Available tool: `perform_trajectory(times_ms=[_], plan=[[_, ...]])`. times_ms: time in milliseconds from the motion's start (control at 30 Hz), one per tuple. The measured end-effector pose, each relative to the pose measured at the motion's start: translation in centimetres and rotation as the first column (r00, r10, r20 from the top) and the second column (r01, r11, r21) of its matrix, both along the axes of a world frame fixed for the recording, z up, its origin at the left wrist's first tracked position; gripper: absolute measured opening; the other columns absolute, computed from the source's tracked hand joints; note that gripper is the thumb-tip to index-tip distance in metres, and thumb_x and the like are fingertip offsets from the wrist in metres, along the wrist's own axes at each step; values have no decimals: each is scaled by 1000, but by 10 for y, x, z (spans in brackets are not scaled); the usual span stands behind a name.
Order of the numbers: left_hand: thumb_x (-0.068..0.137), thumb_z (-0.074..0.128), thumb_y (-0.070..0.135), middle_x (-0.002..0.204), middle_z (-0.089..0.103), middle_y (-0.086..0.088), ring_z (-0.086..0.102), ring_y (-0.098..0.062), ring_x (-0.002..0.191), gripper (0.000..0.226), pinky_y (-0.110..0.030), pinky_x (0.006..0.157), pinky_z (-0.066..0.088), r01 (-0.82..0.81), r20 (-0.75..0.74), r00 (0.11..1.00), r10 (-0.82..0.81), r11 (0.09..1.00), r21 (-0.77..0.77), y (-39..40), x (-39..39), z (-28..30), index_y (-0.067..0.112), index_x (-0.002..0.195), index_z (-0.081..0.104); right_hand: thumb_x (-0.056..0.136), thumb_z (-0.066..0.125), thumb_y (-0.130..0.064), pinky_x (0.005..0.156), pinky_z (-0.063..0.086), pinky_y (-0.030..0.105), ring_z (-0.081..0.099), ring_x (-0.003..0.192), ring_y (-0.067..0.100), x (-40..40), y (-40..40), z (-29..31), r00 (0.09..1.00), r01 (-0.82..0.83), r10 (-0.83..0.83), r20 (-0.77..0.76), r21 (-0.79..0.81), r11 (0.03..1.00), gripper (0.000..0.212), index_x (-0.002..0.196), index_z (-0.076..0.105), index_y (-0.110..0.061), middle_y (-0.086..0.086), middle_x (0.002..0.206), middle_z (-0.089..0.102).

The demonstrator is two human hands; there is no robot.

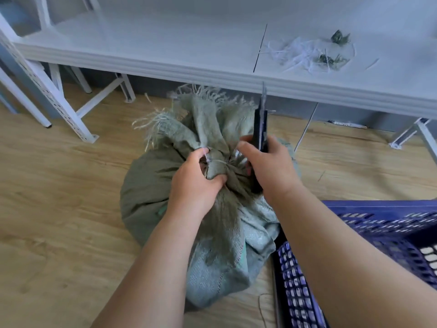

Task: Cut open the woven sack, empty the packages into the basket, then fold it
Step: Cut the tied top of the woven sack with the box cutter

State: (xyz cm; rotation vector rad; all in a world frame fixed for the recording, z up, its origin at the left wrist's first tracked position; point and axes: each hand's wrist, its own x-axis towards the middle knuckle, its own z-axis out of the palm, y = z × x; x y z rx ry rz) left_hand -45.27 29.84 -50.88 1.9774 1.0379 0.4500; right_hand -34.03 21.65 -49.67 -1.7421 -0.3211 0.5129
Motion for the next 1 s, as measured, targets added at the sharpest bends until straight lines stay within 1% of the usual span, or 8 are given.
perform_trajectory(times_ms=[100, 200, 400, 467, 567, 667, 733, 1000], plan=[[79, 75, 21, 115, 66, 2, 63, -17, 105, 63, -31, 90, 49, -23, 30, 999, 24, 999, -29, -1, 2, -3, 26, 137, 50, 81, 72, -34, 69, 52, 32, 62, 73, 19, -7, -10, -5, 980, -108, 145, 138, -243, 964, 21, 99, 67, -23, -2, 81, 67], [75, 74, 16, 106, 71, 5, 67, -14, 97, 56, -39, 91, 53, -73, 125, 988, 85, 993, -97, -4, 4, -5, 23, 129, 59, 79, 75, -37, 74, 55, 36, 65, 82, 24, -11, -13, -3, 962, -175, 234, 143, -334, 926, 30, 102, 65, -21, 0, 84, 67], [80, 73, 3, 91, 75, 6, 71, -8, 86, 30, -25, 81, 56, 10, 507, 850, 143, 958, -287, -14, 3, 26, 23, 102, 69, 75, 80, -19, 61, 47, 26, 55, 59, 8, -10, -19, 32, 982, -116, 104, 155, 68, 991, 15, 84, 68, -21, -9, 64, 61], [78, 77, 16, 93, 74, 4, 71, -14, 88, 25, -31, 82, 57, -2, 425, 901, 92, 978, -207, -17, 3, 26, 26, 99, 68, 78, 76, -16, 64, 50, 26, 56, 60, 7, -10, -20, 36, 978, -102, 94, 188, 34, 994, 15, 77, 65, -26, -11, 63, 61], [68, 80, 36, 112, 52, 4, 55, -18, 109, 43, -26, 94, 41, -138, 182, 979, 93, 958, 250, -23, -1, 29, 26, 105, 62, 81, 73, -15, 79, 55, 34, 62, 72, 14, -12, -24, 28, 989, -80, 85, 120, -49, 996, 20, 73, 62, -30, -9, 68, 64], [76, 74, 26, 114, 52, 13, 51, -14, 114, 41, -36, 105, 35, -52, 308, 939, -156, 818, 572, -26, -1, 44, 22, 114, 58, 81, 73, -12, 62, 54, 24, 61, 62, 9, -10, -28, 26, 992, -116, 116, 39, -12, 993, 16, 76, 65, -26, -8, 63, 63], [85, 68, 26, 108, 62, 22, 56, -6, 108, 36, -46, 109, 31, 96, 238, 933, -271, 822, 561, -27, 1, 43, 26, 119, 56, 80, 73, -12, 52, 48, 17, 58, 53, 4, -10, -30, 28, 990, -138, 138, 9, 28, 990, 14, 76, 68, -24, -11, 57, 63], [76, 73, 47, 118, 52, 27, 45, -2, 121, 40, -50, 113, 18, 136, -66, 991, -120, 906, 400, -28, -2, 30, 45, 113, 57, 82, 71, -10, 60, 53, 25, 61, 59, 13, -8, -37, 18, 995, -91, 93, -44, 38, 995, 10, 82, 71, -21, -3, 62, 65]])
